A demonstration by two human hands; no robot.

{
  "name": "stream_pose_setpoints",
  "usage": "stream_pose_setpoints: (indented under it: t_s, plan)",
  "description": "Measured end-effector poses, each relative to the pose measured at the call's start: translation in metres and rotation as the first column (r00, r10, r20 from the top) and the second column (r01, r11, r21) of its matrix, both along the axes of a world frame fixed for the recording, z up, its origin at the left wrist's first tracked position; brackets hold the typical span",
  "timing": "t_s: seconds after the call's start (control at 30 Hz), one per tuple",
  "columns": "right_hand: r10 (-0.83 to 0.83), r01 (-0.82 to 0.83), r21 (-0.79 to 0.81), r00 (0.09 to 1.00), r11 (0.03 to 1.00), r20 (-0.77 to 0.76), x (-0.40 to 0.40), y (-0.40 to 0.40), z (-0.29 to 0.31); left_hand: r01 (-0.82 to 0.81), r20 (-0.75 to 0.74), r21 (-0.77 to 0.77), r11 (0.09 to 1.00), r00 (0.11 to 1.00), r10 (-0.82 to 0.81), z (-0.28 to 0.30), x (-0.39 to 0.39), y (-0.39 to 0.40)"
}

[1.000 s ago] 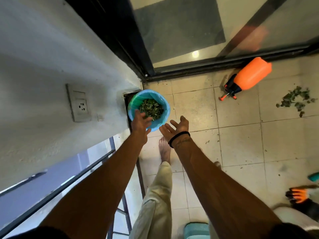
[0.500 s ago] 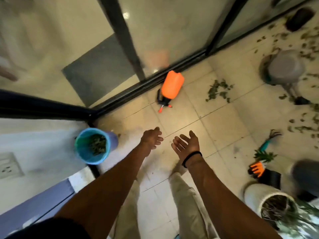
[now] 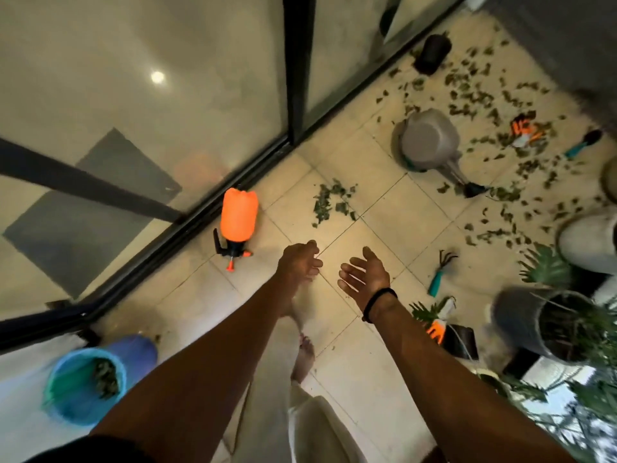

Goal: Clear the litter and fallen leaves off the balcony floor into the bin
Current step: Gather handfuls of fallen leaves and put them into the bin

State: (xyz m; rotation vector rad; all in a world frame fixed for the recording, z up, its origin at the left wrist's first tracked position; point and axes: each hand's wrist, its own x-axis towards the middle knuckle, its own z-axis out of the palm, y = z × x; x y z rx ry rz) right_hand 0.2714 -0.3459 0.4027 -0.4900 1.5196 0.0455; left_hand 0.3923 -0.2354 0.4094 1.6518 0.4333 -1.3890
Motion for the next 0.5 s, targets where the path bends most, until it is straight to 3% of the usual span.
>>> stream_pose_setpoints:
  t_s: [0.13, 0.23, 0.37, 0.43, 0.47, 0.5]
  plan:
    - [0.17, -0.172, -0.07, 0.985, 0.983, -0.039, 0.017, -0.056, 0.001, -0.041, -0.125, 0.038, 0.998, 0.991, 0.045, -0.017, 0.021, -0.043]
    - [0.357, -0.37, -0.16, 0.928, 0.915, -0.103, 0.033, -0.103, -0.024, -0.031, -0.175, 0.056, 0.998, 0.984, 0.04, -0.044, 0.041, -0.077]
    - [0.65, -0.701, -0.239, 0.713, 0.672, -0.261, 0.057, -0.156, -0.101, 0.0, -0.149, 0.164, 0.986, 0.989, 0.025, -0.11, 0.057, -0.112]
    - [0.741, -0.809, -0.279, 0.587, 0.517, -0.328, 0.065, -0.173, -0.145, 0.183, -0.003, 0.28, 0.943, 0.982, -0.19, -0.162, 0.055, -0.121]
    - [0.775, -0.85, -0.311, 0.519, 0.424, -0.361, 0.07, -0.182, -0.175, 0.336, 0.079, 0.37, 0.866, 0.918, -0.389, -0.2, 0.052, -0.122]
    - [0.795, -0.87, -0.357, 0.468, 0.34, -0.386, 0.074, -0.188, -0.205, 0.37, 0.15, 0.446, 0.815, 0.867, -0.475, -0.232, 0.047, -0.122]
